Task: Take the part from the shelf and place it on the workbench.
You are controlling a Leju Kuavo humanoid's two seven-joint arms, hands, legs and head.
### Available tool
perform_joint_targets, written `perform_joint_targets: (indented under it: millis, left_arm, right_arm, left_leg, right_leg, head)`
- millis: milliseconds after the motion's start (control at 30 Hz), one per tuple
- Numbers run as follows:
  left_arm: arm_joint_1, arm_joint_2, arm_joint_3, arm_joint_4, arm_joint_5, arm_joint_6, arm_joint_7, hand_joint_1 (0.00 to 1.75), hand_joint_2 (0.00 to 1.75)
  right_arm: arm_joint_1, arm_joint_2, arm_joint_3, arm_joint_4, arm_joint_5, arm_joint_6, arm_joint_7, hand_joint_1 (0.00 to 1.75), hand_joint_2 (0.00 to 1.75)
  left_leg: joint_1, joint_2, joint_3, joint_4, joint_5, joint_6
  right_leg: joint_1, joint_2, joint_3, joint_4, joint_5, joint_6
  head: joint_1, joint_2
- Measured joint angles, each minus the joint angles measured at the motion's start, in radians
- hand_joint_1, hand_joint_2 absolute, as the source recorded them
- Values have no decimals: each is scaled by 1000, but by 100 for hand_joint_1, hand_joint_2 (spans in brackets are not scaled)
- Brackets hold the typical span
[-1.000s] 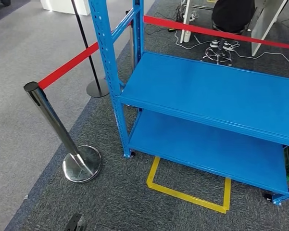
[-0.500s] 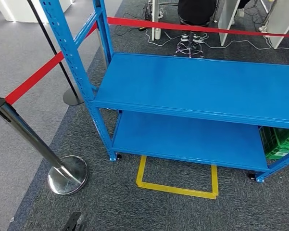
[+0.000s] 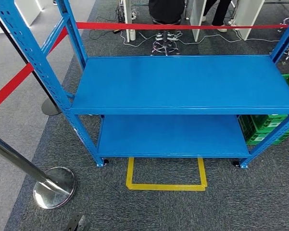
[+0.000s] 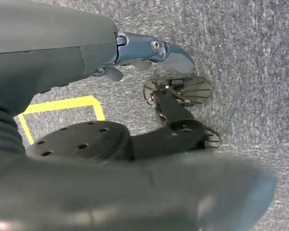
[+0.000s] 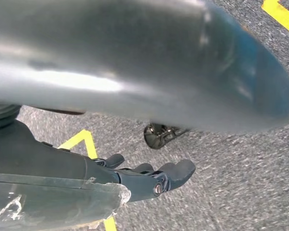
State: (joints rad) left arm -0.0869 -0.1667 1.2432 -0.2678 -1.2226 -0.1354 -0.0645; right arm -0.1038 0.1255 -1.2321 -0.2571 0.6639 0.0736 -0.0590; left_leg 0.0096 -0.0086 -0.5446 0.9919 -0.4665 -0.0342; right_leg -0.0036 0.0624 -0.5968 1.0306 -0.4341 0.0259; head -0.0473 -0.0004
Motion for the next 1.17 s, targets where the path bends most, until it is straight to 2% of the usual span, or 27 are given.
perform_joint_targets:
  millis: [67,100,133,200,233,267,433,1167]
  left_arm:
    - [-1,0,0,0,0,0,1,0,175]
    - [-1,-1,-1,0,-4,0,-2,0,175]
    - [1,0,-13,0,-18,12,-20,0,175]
    - [6,4,-54,0,-35,40,-60,0,87]
    - [10,9,-83,0,-33,56,-77,0,44]
    - [14,12,-106,0,-16,61,-79,0,0]
    - [34,29,-210,0,90,72,-75,0,0]
    - [117,85,-634,-37,571,99,-19,0,0]
  right_arm:
    - [0,0,-1,0,-3,0,6,0,175]
    - [0,0,-4,1,-7,3,21,0,175]
    - [1,-1,-7,3,-8,22,48,0,175]
    - [6,-1,-1,7,-6,62,99,0,87]
    - [10,-1,11,8,-5,79,113,0,44]
    - [14,-1,26,8,-10,79,115,0,0]
    - [35,-7,109,8,-64,68,113,0,0]
    - [127,-53,561,-36,-318,8,92,0,0]
  left_leg:
    - [1,0,-1,-1,1,2]
    - [1,0,-2,-2,2,3]
    - [0,-1,-4,-2,4,7]
    - [-2,-1,-6,-2,7,14]
    - [-3,-1,-6,-2,7,17]
    - [-3,-1,-6,-2,7,18]
    - [-4,-1,-6,-2,6,20]
    - [-1,-1,-6,-3,7,18]
  right_leg:
    - [0,0,-1,0,0,1]
    - [0,0,-2,-2,0,-6]
    - [0,-1,-1,-7,3,-7]
    - [-1,-2,4,-19,9,-5]
    - [-2,-2,7,-24,12,5]
    - [-3,-2,8,-26,13,9]
    - [-4,-2,8,-27,14,17]
    - [-1,-2,6,-24,13,16]
  head:
    - [1,0]
    - [2,0]
    - [2,0]
    - [3,0]
    - [3,0]
    - [3,0]
    - [2,0]
    - [2,0]
